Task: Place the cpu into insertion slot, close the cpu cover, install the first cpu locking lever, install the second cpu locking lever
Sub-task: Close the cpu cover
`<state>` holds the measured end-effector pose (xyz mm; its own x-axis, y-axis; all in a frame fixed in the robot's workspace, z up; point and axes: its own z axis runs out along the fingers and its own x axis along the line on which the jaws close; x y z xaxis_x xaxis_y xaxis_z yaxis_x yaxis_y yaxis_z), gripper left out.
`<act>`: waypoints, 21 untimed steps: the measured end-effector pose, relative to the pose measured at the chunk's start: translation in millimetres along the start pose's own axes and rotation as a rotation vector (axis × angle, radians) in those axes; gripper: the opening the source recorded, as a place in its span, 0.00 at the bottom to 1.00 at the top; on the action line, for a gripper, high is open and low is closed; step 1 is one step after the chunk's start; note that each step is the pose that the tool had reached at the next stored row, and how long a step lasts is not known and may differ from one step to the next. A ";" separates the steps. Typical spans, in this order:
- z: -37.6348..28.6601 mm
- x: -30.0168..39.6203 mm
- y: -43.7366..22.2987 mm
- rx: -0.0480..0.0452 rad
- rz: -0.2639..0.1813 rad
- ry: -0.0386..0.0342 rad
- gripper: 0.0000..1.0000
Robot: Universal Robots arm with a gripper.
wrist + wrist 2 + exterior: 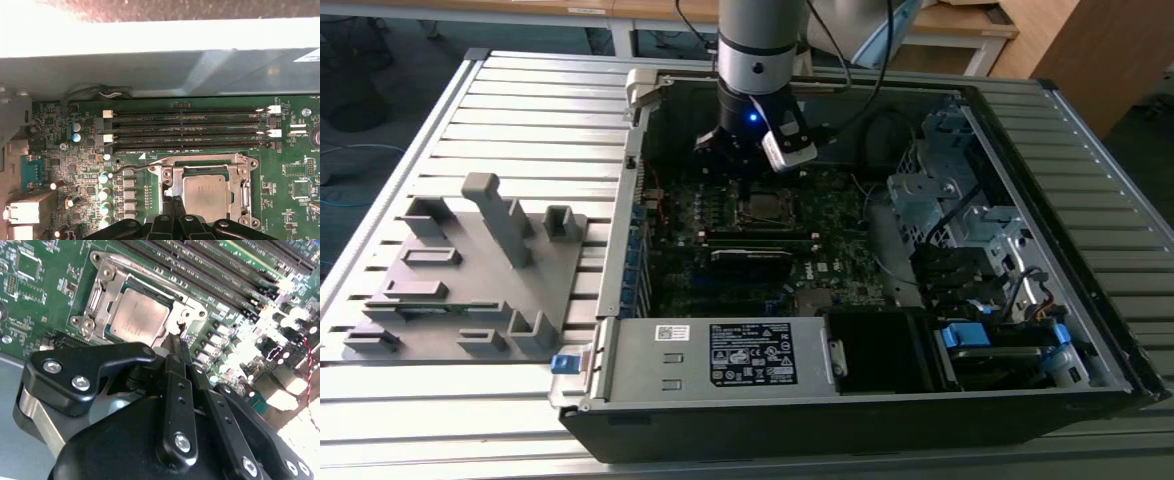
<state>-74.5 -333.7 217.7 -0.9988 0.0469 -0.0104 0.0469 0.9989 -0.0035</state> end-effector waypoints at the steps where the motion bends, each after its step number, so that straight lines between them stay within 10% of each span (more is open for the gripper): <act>1: 0.0 -0.6 0.0 0.0001 0.000 0.0000 0.11; 14: 0.9 -30.0 2.1 0.0002 0.000 0.0001 0.11; 21: -4.2 -31.3 2.2 -0.0004 0.000 0.0001 0.11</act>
<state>-43.2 -333.0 222.2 -0.9988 0.0469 -0.0103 0.0469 0.9989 -0.0031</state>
